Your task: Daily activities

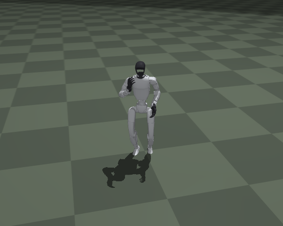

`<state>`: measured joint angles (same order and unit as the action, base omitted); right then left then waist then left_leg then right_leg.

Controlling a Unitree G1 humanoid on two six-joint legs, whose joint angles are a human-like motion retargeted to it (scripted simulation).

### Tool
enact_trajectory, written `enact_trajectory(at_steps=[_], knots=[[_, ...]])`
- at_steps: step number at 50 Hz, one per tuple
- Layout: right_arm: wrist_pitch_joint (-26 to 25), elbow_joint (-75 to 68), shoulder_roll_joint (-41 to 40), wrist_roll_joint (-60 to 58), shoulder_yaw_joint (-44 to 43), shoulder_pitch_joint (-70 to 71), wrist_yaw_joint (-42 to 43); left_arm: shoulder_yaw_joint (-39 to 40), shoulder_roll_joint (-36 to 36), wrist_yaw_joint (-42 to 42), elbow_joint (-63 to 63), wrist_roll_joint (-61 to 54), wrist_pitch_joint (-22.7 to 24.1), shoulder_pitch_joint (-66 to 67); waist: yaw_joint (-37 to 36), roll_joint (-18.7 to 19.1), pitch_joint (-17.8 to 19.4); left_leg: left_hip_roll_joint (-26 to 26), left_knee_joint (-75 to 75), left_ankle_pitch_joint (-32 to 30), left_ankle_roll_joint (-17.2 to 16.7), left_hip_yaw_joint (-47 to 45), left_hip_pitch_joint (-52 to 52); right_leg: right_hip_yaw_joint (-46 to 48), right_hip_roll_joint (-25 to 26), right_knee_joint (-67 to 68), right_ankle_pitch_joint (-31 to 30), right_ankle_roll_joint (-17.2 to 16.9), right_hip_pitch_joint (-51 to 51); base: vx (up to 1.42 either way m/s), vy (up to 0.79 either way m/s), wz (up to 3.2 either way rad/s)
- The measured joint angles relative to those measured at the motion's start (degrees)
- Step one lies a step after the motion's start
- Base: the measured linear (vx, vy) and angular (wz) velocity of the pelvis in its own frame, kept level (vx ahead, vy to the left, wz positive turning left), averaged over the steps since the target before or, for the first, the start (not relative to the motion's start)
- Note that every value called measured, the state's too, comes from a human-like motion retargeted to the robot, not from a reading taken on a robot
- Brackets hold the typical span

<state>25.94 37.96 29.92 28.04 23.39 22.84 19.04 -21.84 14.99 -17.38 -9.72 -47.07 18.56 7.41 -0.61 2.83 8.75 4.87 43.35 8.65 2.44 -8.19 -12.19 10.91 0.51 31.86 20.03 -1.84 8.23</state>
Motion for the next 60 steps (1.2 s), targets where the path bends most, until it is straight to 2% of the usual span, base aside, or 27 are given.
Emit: enact_trajectory(at_steps=[6,10,17,22,24,28,30,33,38,42,47,52,56,60], knots=[[-7.88,-25.70,0.65,-0.60,8.14,-10.15,-7.56,0.66,-2.27,-2.28,6.47,0.91,0.62,-10.70,0.43,-1.40,-1.12,-2.26,-6.93,-9.02,-2.03,0.74,2.30,-0.51,-1.25,-3.92,-4.68,-1.48,-1.97,0.00,0.00,0.00],[-11.86,-39.31,1.25,-0.23,11.82,-15.78,-12.03,2.54,-2.59,-3.15,15.04,-0.32,2.57,-15.54,1.02,-1.69,-2.08,-3.44,-8.77,-11.68,-3.34,1.56,2.87,-1.88,-1.67,-4.27,-6.15,-1.34,-2.01,0.00,0.00,0.00],[-13.64,-42.99,4.17,-0.52,11.11,-21.49,-15.25,5.36,-0.63,-1.61,25.30,-0.48,3.92,-16.75,2.30,-1.61,-2.88,-4.39,-7.92,-10.77,-3.08,2.20,3.60,-4.80,-1.77,0.21,-5.27,-0.78,-0.63,0.02,0.04,-0.23],[-14.50,-39.95,6.12,0.75,9.97,-21.39,-17.94,4.88,2.68,3.66,25.09,-1.88,1.30,-14.19,3.00,-2.09,-3.10,-5.87,-8.82,-10.30,-3.22,2.82,5.10,-5.85,-2.93,4.87,-2.66,-1.68,0.39,0.03,0.05,-0.41],[-15.11,-38.57,6.47,1.23,9.98,-20.39,-19.84,3.77,4.62,7.55,21.93,-2.42,-1.05,-12.32,2.94,-2.36,-3.11,-6.57,-9.05,-8.19,-4.51,4.25,5.42,-5.75,-3.43,7.22,-0.77,-1.45,0.90,0.02,0.05,-0.61],[-17.79,-39.02,6.44,-0.54,11.25,-17.42,-24.35,-0.06,8.96,15.98,10.39,0.20,-7.58,-9.31,2.76,-2.92,-3.08,-6.68,-9.33,5.72,-2.29,4.41,6.95,-4.24,-4.79,11.50,4.57,0.03,1.11,0.02,0.05,-0.58],[-19.89,-41.87,6.25,-3.43,12.42,-15.51,-26.73,-2.62,10.92,19.80,1.40,4.92,-11.39,-9.10,2.87,-3.40,-2.66,-6.38,-8.55,11.93,-1.02,3.47,7.71,-4.05,-5.14,12.61,8.01,0.03,0.56,0.02,0.05,-0.43],[-22.91,-52.09,4.23,-11.53,15.00,-11.89,-30.10,-6.67,10.79,24.40,-18.35,16.92,-16.06,-11.63,3.22,-4.09,-1.25,-5.49,-6.35,17.50,0.12,1.40,8.44,-4.29,-5.03,12.89,12.02,-0.24,-0.74,0.00,0.04,-0.33],[-24.58,-79.43,-2.76,-27.80,18.75,-8.93,-32.95,-9.01,4.28,27.47,-53.14,35.40,-18.88,-14.55,4.08,-4.02,0.22,-3.63,-3.09,20.66,0.25,-0.91,7.45,-5.19,-3.84,12.45,14.16,1.47,-0.74,-0.05,0.02,-0.29],[-25.46,-95.61,-6.76,-33.70,17.32,-10.96,-32.24,-7.38,1.86,28.73,-66.01,40.57,-19.54,-12.52,4.66,-3.31,0.00,-2.48,-3.29,19.77,0.01,-1.27,6.22,-5.32,-2.57,9.36,12.73,2.58,-0.50,-0.04,-0.02,-0.22],[-25.87,-104.34,-8.18,-33.53,12.44,-14.65,-30.21,-4.48,1.96,29.42,-68.71,40.76,-19.31,-9.40,4.70,-2.31,-0.33,-1.83,-4.49,18.08,-0.46,-1.03,5.40,-5.31,-1.56,5.42,10.92,3.63,-0.77,-0.01,-0.02,-0.07],[-25.53,-104.39,-8.56,-32.64,9.42,-16.66,-27.99,-2.25,2.49,27.11,-66.13,40.44,-18.50,-9.05,4.34,-1.87,-0.46,-1.31,-5.44,17.32,-0.54,-1.58,5.82,-5.57,-0.98,3.40,10.03,4.34,-1.39,0.02,-0.05,-0.17],[-24.35,-98.50,-8.39,-31.49,8.25,-16.95,-25.34,-1.31,2.63,23.68,-59.52,39.89,-17.34,-11.36,4.21,-1.87,-0.46,-0.97,-6.22,17.07,-0.05,-2.47,6.74,-5.82,-0.74,2.80,9.78,4.61,-1.86,0.04,-0.05,-0.22],[-23.08,-85.23,-7.43,-29.02,7.17,-15.88,-21.92,-1.62,3.33,20.02,-46.38,38.84,-15.88,-14.21,4.30,-1.86,-0.17,-0.81,-8.12,16.70,1.48,-3.63,8.31,-6.16,-0.48,1.54,9.26,5.01,-2.74,0.05,-0.04,-0.24]])
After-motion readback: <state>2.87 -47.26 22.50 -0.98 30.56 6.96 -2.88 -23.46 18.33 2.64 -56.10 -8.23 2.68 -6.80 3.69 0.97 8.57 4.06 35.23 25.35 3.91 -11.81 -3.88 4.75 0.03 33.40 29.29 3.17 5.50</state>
